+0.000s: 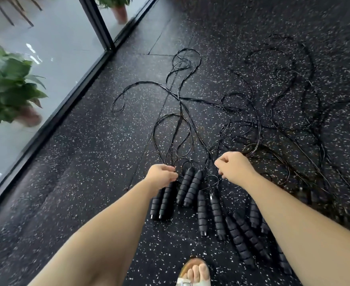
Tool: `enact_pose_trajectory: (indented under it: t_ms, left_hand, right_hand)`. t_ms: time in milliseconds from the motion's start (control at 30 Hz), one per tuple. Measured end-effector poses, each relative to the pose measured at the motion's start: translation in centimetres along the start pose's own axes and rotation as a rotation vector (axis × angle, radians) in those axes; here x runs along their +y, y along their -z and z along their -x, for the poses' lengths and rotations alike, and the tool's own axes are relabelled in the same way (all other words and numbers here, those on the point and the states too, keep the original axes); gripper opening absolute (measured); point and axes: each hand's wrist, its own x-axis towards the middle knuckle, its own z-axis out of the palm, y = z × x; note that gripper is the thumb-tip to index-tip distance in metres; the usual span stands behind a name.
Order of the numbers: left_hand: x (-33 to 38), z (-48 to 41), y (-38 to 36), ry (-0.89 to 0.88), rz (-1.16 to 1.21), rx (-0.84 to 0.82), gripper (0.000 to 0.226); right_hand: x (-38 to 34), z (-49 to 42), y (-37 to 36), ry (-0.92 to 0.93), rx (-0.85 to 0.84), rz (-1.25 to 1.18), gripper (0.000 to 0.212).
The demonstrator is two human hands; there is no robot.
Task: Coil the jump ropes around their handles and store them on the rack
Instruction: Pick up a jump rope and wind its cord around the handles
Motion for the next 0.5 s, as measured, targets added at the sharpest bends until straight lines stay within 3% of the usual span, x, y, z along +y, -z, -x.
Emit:
enact_pose_trajectory:
  t_ms: [167, 333, 500]
  left_hand:
    - [-4.3, -4.4, -1.2, 0.037, -0.182, 0.100, 0.047]
    - [-7.0, -6.8, -2.4, 0.373, -0.423, 0.234, 0.096]
    - [-8.4, -8.0, -4.0, 0.407, -0.453, 0.261, 0.087]
  right_hand:
    - [1.5, -2.4, -3.2, -0.044, -0.036, 0.018, 0.017]
    - [3.1, -3.8, -4.7, -0.069, -0.050, 0.007, 0.017]
    - [4.3, -4.0, -4.7, -0.088, -0.046, -0.004, 0.016]
